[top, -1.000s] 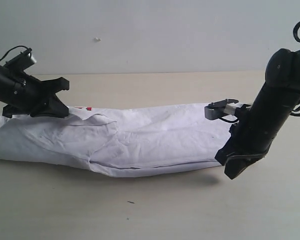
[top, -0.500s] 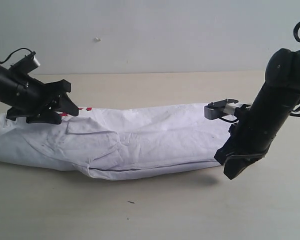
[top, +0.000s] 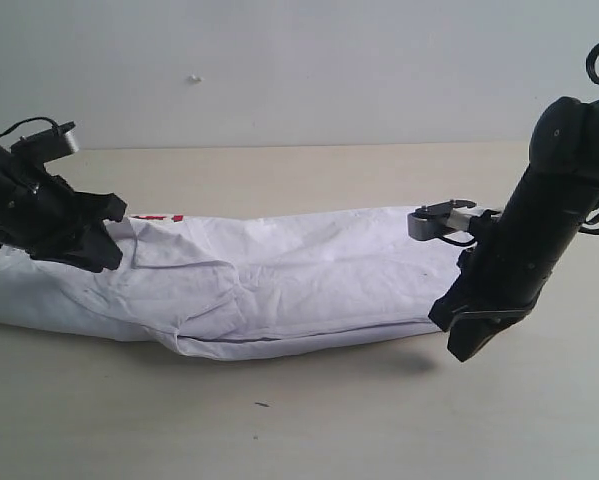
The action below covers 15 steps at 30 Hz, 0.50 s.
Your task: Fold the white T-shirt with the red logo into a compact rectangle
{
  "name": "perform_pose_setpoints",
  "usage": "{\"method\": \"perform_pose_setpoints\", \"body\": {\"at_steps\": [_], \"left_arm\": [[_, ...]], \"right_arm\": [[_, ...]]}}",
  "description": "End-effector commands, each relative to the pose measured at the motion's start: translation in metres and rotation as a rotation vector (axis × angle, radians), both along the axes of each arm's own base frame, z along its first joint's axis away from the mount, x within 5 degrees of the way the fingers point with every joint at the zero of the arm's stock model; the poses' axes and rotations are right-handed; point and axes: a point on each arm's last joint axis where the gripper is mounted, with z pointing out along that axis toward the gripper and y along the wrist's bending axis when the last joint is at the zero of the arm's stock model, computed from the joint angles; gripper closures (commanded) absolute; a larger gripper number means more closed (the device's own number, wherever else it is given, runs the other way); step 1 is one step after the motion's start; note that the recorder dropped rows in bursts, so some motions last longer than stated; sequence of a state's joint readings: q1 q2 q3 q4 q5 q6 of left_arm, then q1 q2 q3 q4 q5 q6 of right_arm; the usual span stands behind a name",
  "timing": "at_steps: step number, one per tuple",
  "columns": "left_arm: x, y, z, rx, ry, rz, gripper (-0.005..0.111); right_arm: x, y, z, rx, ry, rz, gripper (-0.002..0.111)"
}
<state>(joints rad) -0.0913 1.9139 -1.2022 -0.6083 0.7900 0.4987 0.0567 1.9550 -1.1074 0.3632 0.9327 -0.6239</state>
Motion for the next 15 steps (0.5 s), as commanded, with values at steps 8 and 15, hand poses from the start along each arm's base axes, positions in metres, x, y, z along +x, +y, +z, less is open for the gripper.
{"method": "perform_pose_setpoints", "body": {"at_steps": [8,15], "left_arm": [[0.017,0.004,-0.024,0.028,-0.074,0.130,0.107],[0.023,0.000,-0.030,0.008,-0.107,0.166,0.107]], "right_arm": [[-0.001,0.001,0.003,0.003,-0.012,0.009,0.103],[-0.001,0.000,0.003,0.003,-0.014,0.008,0.103]]}}
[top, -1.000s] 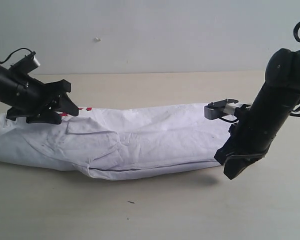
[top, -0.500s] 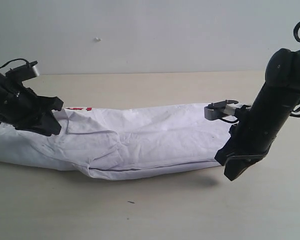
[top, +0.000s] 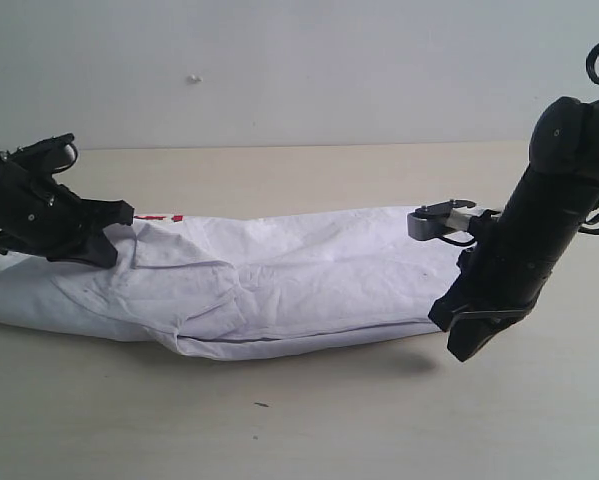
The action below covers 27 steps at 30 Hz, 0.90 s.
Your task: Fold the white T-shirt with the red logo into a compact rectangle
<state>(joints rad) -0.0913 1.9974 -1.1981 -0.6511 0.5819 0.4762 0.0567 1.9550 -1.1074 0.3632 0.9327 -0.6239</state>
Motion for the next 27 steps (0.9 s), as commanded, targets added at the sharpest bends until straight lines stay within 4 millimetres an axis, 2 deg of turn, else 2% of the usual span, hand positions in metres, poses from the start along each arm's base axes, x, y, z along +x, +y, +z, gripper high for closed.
{"method": "perform_pose_setpoints", "body": {"at_steps": [1,8,13,18,27], "left_arm": [[0.003,-0.007,0.000,-0.024,-0.043,0.017,0.107],[0.005,-0.027,0.003,-0.027,-0.109,-0.010,0.107],[0.007,-0.026,0.003,-0.013,-0.127,-0.006,0.107],[0.005,-0.020,0.002,0.064,-0.132,-0.077,0.107],[0.008,-0.019,-0.018,0.121,-0.120,-0.088,0.107]], "right_arm": [[-0.001,0.000,0.003,0.003,-0.014,0.008,0.103],[-0.001,0.001,0.003,0.004,-0.011,0.008,0.103],[-0.002,0.001,0.003,0.007,0.000,0.011,0.103],[-0.002,0.001,0.003,0.007,0.000,0.011,0.103],[-0.002,0.002,0.004,0.018,0.004,0.002,0.103]]}}
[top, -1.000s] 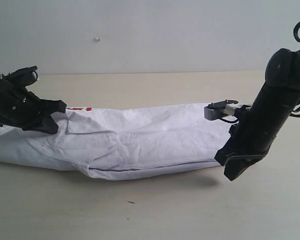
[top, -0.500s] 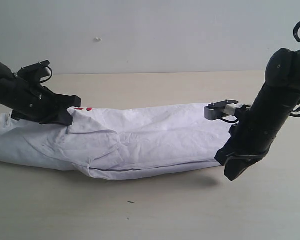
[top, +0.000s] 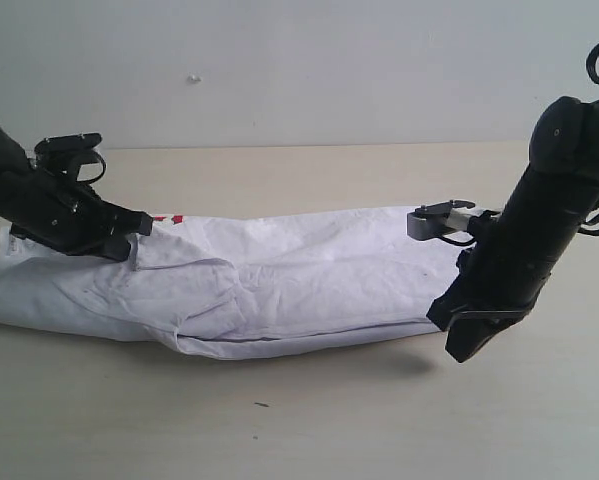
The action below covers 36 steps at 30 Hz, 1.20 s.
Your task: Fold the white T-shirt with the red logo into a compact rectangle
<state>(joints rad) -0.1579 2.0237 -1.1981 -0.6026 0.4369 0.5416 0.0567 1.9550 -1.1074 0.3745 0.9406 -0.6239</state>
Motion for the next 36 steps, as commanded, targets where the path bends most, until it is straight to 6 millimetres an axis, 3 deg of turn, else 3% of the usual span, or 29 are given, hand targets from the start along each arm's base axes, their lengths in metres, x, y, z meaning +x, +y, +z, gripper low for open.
{"method": "perform_pose_setpoints", "body": {"at_steps": [1,10,18,20,24,26,32,36], "left_arm": [[0.001,-0.001,-0.010,0.013,0.007,0.007,0.107],[-0.009,-0.039,-0.009,-0.041,0.026,-0.076,0.107],[0.013,-0.041,0.004,-0.107,-0.161,0.096,0.106],[0.019,-0.042,0.011,-0.109,-0.195,0.083,0.100],[0.027,-0.049,0.026,-0.149,-0.211,0.034,0.066],[0.027,-0.050,0.033,-0.144,-0.214,-0.012,0.059],[0.019,-0.035,0.047,-0.147,-0.151,-0.113,0.067],[0.003,-0.032,0.033,-0.129,-0.041,-0.194,0.085]], "right_arm": [[-0.002,0.001,0.003,0.008,-0.003,0.008,0.103],[0.000,0.001,0.003,0.008,-0.022,-0.002,0.103],[0.000,0.001,0.003,0.010,-0.018,-0.001,0.103],[0.000,0.001,0.003,0.010,-0.018,-0.001,0.103],[0.001,0.001,0.003,0.007,-0.032,-0.006,0.103],[0.008,-0.001,0.003,-0.013,-0.096,-0.029,0.103],[0.027,-0.006,0.007,-0.050,-0.275,-0.208,0.103],[0.038,-0.009,0.011,-0.060,-0.391,-0.302,0.103]]}}
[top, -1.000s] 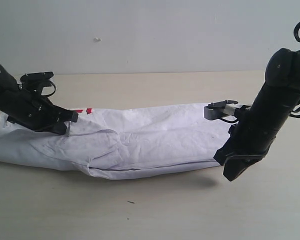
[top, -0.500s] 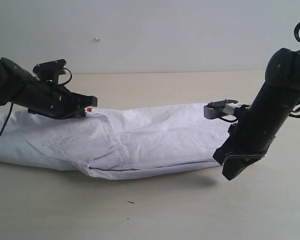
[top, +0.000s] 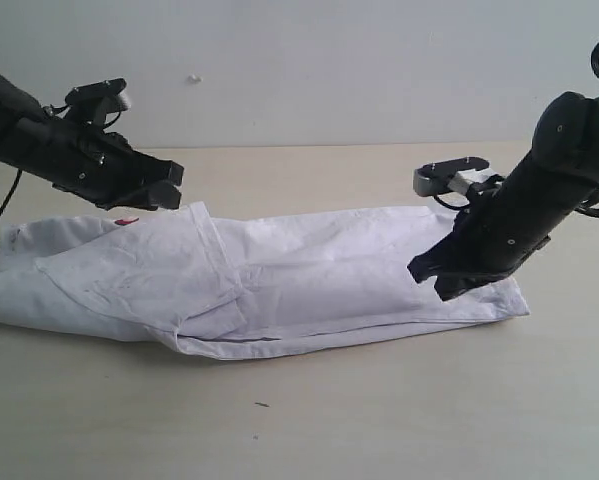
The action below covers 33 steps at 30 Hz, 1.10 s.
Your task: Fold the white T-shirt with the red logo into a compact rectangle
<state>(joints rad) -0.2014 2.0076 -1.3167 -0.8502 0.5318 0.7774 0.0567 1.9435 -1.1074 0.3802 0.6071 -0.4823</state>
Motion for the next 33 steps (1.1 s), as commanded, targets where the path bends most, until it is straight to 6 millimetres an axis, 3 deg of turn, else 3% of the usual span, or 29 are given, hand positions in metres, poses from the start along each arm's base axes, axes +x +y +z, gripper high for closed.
{"method": "perform_pose_setpoints", "body": {"at_steps": [1,6,11,15,21,25,31,33], "left_arm": [[-0.015,0.003,-0.011,0.027,0.080,-0.066,0.088],[-0.030,0.007,-0.030,0.050,0.146,-0.068,0.090],[-0.034,0.010,-0.037,0.071,0.143,-0.041,0.090],[-0.034,0.011,-0.038,0.091,0.138,-0.052,0.090],[-0.035,0.010,-0.039,0.090,0.145,-0.059,0.090],[-0.038,0.013,-0.045,0.103,0.148,-0.042,0.088],[-0.027,0.048,-0.028,0.055,0.096,0.130,0.060],[-0.024,0.058,-0.028,0.036,0.100,0.174,0.060]], "right_arm": [[0.010,-0.003,0.006,-0.011,-0.116,-0.074,0.103],[0.011,-0.013,-0.010,-0.156,-0.104,0.015,0.103],[-0.002,-0.022,-0.035,-0.259,0.087,0.078,0.103],[-0.028,-0.026,-0.036,-0.292,0.374,0.167,0.103],[-0.046,-0.027,-0.031,-0.294,0.577,0.200,0.103],[-0.047,-0.025,-0.028,-0.270,0.577,0.185,0.103],[-0.040,-0.017,0.002,-0.194,0.404,0.149,0.103],[-0.039,-0.014,0.012,-0.158,0.355,0.144,0.103]]}}
